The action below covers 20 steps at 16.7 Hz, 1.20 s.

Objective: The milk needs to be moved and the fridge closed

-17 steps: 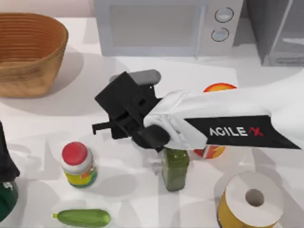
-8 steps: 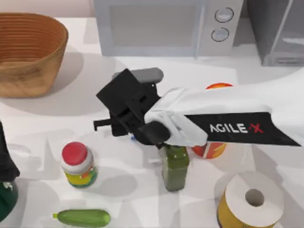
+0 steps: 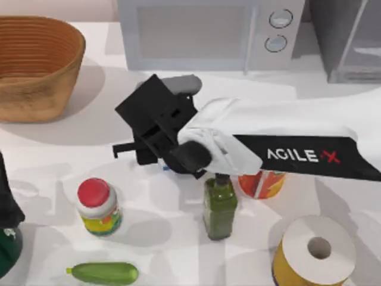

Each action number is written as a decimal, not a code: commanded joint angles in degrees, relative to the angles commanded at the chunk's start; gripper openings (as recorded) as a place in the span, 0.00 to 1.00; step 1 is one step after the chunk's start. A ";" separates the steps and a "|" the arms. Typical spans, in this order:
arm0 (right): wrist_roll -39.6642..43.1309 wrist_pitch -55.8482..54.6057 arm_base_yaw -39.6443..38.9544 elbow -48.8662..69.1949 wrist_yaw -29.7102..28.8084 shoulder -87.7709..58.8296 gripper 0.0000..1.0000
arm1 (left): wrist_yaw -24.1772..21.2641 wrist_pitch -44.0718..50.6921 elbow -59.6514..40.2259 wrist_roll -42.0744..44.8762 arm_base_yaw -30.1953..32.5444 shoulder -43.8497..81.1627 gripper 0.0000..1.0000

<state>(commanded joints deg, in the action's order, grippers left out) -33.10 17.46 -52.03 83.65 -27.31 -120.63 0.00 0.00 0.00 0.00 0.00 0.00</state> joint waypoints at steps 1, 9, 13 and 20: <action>0.37 0.25 -0.04 -0.15 -0.14 0.84 0.00 | 0.00 0.00 0.00 0.00 0.00 0.00 1.00; 1.29 -3.48 0.68 -1.67 1.26 2.51 0.00 | 0.00 0.00 0.00 0.00 0.00 0.00 1.00; 5.01 -16.74 4.29 -7.43 5.67 7.65 0.00 | 0.00 0.00 0.00 0.00 0.00 0.00 1.00; 16.40 -51.72 22.24 -31.01 15.60 19.99 0.00 | 0.00 0.00 0.00 0.00 0.00 0.00 1.00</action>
<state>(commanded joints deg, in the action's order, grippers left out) -16.71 -34.26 -29.79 52.64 -11.71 -100.64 0.00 0.00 0.00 0.00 0.00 0.00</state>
